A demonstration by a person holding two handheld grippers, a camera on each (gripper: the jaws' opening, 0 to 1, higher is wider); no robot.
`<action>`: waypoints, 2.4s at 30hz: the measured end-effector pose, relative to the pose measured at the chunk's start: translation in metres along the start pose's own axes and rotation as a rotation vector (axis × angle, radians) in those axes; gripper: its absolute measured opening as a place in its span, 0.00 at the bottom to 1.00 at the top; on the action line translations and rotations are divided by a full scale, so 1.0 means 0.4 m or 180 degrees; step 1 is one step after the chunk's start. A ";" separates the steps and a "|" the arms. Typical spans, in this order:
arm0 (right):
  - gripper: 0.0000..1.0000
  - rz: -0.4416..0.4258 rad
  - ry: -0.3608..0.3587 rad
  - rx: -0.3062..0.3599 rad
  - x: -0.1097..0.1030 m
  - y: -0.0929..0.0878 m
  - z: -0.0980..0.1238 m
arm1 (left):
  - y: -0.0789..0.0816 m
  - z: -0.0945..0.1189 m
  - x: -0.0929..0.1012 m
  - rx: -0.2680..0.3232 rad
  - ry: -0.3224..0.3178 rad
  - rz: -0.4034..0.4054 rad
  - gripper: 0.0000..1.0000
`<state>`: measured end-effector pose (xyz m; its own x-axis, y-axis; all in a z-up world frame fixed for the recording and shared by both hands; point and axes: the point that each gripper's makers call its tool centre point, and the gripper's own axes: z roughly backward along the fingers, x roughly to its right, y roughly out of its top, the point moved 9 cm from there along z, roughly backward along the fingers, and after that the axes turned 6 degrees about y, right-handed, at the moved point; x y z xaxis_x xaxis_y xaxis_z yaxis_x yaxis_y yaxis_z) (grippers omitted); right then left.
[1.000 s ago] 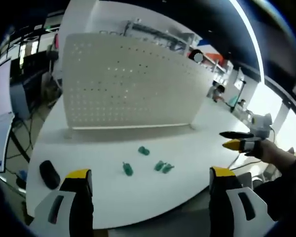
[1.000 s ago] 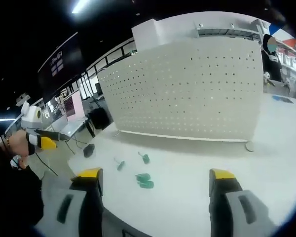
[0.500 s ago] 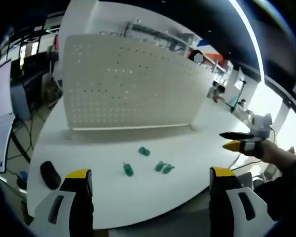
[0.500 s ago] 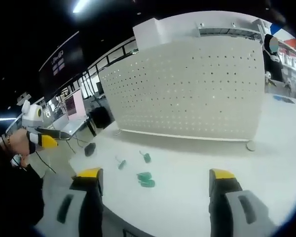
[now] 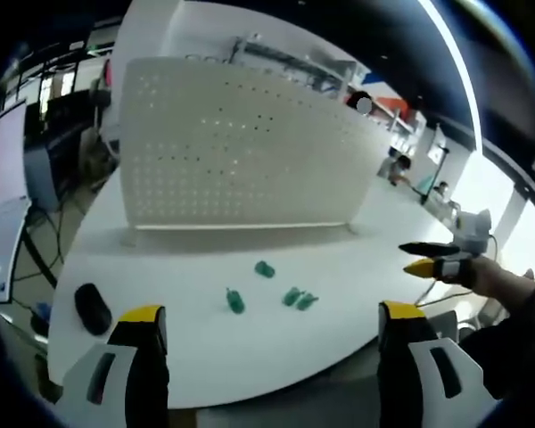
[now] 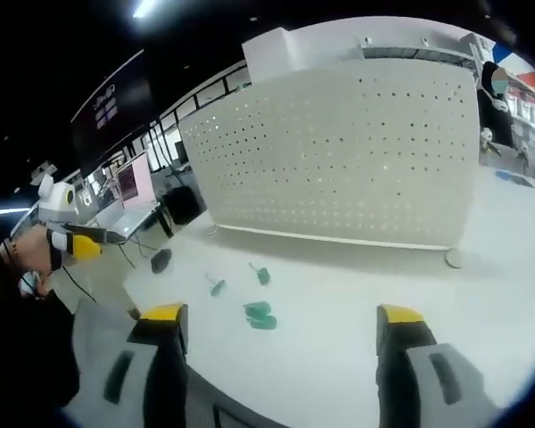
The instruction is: Insert the hook assembly into the mounting plate slot until the hook locks in place.
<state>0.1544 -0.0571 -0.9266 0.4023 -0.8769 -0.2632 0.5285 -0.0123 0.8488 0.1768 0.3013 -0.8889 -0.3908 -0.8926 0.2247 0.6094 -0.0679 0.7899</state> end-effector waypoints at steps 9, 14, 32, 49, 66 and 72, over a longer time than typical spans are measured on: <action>0.82 0.0068 0.0039 -0.0051 -0.003 -0.015 -0.021 | -0.008 -0.008 0.011 -0.0035 -0.0033 0.0009 1.00; 0.79 0.0093 0.0143 -0.0103 -0.008 -0.014 -0.046 | -0.011 -0.011 0.013 -0.0062 -0.0037 0.0005 1.00; 0.67 0.0415 0.0531 -0.0414 -0.033 -0.005 -0.188 | -0.010 -0.023 0.014 -0.0107 -0.0056 0.0026 1.00; 0.55 0.0629 0.0844 -0.0672 -0.061 0.013 -0.332 | -0.008 -0.039 -0.001 -0.0147 -0.0064 0.0071 0.99; 0.47 0.0489 0.0990 -0.0864 -0.066 0.017 -0.484 | -0.017 -0.026 -0.028 -0.0174 -0.0019 0.0156 0.98; 0.45 0.0429 0.0948 -0.0959 -0.072 0.007 -0.544 | -0.029 -0.026 -0.041 -0.0193 -0.0010 0.0195 0.98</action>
<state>0.3069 0.0728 -1.0162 0.6572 -0.6837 -0.3174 0.6331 0.2721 0.7247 0.1833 0.3122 -0.9077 -0.3535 -0.8946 0.2734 0.6729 -0.0401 0.7386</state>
